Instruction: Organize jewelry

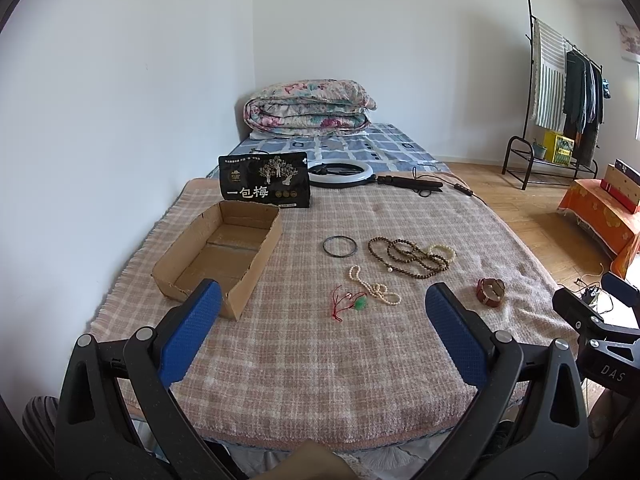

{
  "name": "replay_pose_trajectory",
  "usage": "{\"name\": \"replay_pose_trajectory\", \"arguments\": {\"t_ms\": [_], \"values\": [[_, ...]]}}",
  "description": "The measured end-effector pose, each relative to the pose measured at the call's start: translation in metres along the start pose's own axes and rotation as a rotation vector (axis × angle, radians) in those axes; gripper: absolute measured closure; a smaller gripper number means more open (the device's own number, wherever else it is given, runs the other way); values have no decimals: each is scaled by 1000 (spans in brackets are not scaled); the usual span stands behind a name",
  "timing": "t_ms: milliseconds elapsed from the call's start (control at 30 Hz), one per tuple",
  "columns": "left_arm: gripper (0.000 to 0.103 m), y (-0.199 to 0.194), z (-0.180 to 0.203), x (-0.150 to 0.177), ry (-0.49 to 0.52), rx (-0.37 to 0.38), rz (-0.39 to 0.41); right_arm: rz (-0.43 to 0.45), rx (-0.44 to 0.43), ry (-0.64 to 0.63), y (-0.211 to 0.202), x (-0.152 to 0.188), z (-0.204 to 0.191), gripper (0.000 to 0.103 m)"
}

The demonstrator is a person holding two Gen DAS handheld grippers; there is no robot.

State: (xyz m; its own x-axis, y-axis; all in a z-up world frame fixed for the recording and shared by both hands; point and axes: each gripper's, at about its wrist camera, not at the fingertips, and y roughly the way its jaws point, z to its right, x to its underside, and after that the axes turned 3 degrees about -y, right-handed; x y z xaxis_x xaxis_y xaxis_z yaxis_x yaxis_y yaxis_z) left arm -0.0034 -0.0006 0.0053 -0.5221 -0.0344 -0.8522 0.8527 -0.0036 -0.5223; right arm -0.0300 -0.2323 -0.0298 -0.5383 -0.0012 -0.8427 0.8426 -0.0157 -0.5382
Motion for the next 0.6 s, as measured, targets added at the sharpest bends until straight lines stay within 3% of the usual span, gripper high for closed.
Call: {"name": "replay_pose_trajectory", "arguments": {"t_ms": [600], "values": [[0,17,-12,-2,25,-16,-25,-27,3,2,13,-2,-1,0]]}}
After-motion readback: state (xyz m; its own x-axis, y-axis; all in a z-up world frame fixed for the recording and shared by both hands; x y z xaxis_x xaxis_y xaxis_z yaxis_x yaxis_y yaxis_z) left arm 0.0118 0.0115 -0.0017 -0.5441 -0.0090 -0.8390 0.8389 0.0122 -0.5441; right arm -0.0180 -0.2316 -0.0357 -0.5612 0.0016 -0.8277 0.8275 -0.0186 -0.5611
